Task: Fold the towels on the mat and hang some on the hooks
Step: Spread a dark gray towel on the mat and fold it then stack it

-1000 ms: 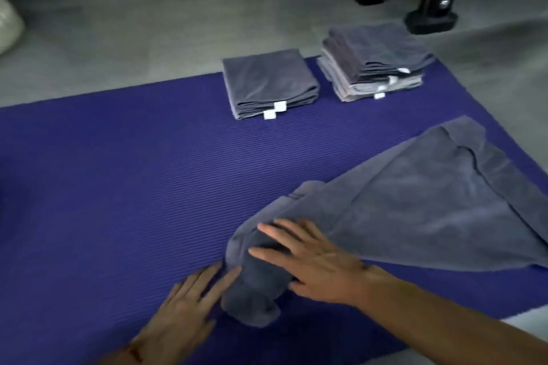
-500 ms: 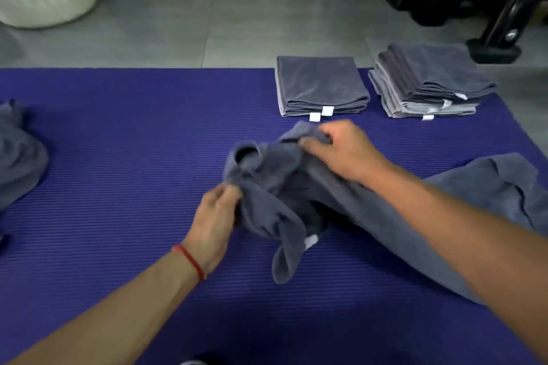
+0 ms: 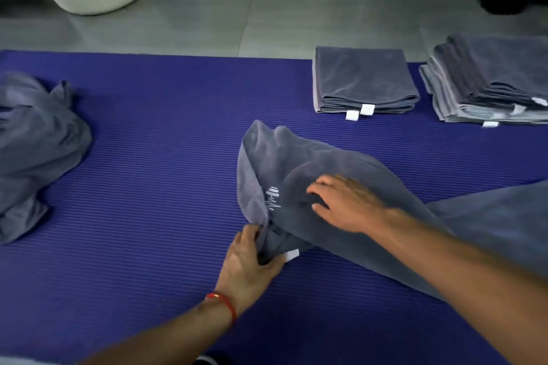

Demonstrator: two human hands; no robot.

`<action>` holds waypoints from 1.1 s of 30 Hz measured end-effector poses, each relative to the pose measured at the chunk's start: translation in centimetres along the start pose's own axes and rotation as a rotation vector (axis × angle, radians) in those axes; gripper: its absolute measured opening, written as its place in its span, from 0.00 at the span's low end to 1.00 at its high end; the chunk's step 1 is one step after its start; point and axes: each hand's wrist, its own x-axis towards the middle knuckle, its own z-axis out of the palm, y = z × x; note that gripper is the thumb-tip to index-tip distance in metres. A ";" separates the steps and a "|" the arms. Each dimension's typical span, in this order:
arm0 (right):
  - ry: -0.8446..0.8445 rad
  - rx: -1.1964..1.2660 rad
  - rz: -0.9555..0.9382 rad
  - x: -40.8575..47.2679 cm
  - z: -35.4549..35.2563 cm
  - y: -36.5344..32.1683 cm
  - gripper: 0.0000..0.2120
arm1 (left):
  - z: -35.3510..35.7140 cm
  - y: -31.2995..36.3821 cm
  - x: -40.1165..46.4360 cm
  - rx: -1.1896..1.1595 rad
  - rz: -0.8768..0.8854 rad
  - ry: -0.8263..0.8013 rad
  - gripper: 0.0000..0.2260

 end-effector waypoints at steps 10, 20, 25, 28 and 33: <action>0.172 -0.033 0.013 13.0 -3.7 -4.7 0.20 | -6.3 -4.3 -2.5 -0.415 -0.266 0.159 0.04; 0.082 0.059 0.262 22.1 -3.6 -6.6 0.15 | -10.7 -10.8 -5.5 -0.688 -0.414 0.323 0.03; 0.258 0.002 0.132 24.7 -7.3 -9.0 0.11 | -10.6 -12.3 -5.0 -0.747 -0.466 0.239 0.05; 0.318 0.062 0.075 27.9 -8.3 -12.0 0.10 | -11.6 -12.8 -3.9 -0.749 -0.461 0.355 0.06; 0.394 0.173 0.033 32.1 -6.1 -15.5 0.11 | -14.7 -15.4 -1.6 -0.720 -0.493 0.527 0.04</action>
